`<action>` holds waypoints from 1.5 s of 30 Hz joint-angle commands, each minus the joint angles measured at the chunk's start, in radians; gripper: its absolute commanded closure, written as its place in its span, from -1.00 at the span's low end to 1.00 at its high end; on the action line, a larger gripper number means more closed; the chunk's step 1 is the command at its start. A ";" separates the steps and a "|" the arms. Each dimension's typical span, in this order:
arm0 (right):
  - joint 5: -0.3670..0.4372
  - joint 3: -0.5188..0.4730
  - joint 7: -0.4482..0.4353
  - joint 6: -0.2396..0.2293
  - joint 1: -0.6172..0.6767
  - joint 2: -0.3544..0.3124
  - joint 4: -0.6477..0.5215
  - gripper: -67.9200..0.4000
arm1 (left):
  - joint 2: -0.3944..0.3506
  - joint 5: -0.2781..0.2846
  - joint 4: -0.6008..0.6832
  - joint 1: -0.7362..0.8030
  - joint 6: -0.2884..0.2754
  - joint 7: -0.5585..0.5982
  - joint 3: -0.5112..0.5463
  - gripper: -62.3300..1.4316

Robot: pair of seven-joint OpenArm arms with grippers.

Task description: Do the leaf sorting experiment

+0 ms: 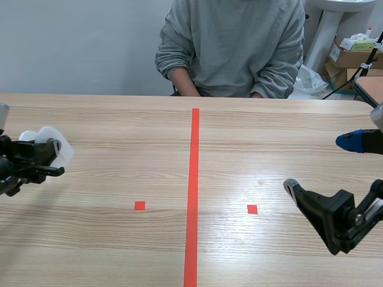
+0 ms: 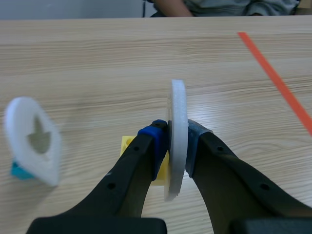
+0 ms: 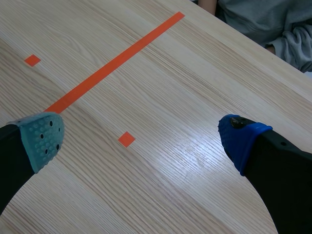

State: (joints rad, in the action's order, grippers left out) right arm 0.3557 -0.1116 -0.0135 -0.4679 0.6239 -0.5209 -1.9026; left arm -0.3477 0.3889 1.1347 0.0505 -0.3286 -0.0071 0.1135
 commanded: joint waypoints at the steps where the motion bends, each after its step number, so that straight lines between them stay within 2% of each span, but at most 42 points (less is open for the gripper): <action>1: 0.014 -0.010 -0.012 0.003 -0.012 -0.002 -0.003 -1.00 | -0.016 0.012 -0.027 -0.013 0.018 0.011 0.013 0.83; 4: 0.014 -0.010 -0.012 0.003 -0.012 -0.002 -0.003 -1.00 | -0.023 0.011 -0.085 -0.024 0.056 0.017 0.032 0.83; 16: 0.014 -0.010 -0.013 0.003 -0.012 -0.002 -0.003 -1.00 | -0.010 -0.011 -0.277 -0.132 0.084 0.044 0.039 0.83; 19: 0.014 -0.010 -0.015 0.003 -0.012 -0.002 -0.003 -1.00 | -0.002 -0.016 -0.308 -0.151 0.116 0.049 0.039 0.83; 32: 0.014 -0.010 -0.016 0.003 -0.012 -0.002 -0.003 -1.00 | 0.006 -0.097 -0.324 -0.153 0.154 0.062 0.038 0.82; 33: 0.014 -0.010 -0.016 0.003 -0.012 -0.002 -0.003 -1.00 | 0.006 -0.098 -0.324 -0.153 0.154 0.062 0.038 0.79; 37: 0.014 -0.010 -0.016 0.003 -0.012 -0.002 -0.003 -1.00 | 0.006 -0.099 -0.324 -0.153 0.154 0.063 0.038 0.41; 41: 0.014 -0.010 -0.016 0.003 -0.012 -0.002 -0.003 -1.00 | 0.006 -0.099 -0.324 -0.153 0.154 0.064 0.038 0.16; 43: 0.014 -0.010 -0.016 0.003 -0.012 -0.002 -0.003 -1.00 | 0.006 -0.098 -0.324 -0.153 0.154 0.068 0.038 -0.12; 45: 0.014 -0.010 -0.016 0.003 -0.012 -0.002 -0.003 -1.00 | 0.006 -0.094 -0.324 -0.153 0.154 0.071 0.038 -0.54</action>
State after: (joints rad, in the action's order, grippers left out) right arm 0.3557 -0.1116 -0.0143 -0.4679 0.6239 -0.5209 -1.9026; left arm -0.3328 0.2882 0.7918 -0.0971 -0.1757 0.0444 0.1528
